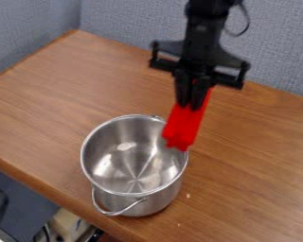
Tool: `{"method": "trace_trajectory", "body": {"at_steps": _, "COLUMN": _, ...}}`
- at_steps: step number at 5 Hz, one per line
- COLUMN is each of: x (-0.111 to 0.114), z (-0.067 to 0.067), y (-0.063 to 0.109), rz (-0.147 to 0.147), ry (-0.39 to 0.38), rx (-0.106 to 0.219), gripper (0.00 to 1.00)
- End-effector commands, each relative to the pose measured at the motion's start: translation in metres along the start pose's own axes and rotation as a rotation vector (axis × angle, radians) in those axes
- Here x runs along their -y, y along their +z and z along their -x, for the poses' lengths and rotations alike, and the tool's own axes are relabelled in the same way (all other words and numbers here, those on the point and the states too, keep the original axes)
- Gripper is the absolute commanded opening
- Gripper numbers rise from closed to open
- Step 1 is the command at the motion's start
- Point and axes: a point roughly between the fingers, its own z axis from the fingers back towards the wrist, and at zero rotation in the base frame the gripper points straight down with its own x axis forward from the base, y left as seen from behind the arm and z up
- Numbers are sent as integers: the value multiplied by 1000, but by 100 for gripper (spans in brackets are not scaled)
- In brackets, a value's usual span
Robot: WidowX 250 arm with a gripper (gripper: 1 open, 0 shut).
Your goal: Move the red object from the metal pot to the table
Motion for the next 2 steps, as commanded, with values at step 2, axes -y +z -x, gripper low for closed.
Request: {"method": "trace_trajectory", "body": {"at_steps": 2, "x": -4, "z": -6, "y": -10, "rz": 14, "ry": -6, "rx": 37, "gripper": 0}}
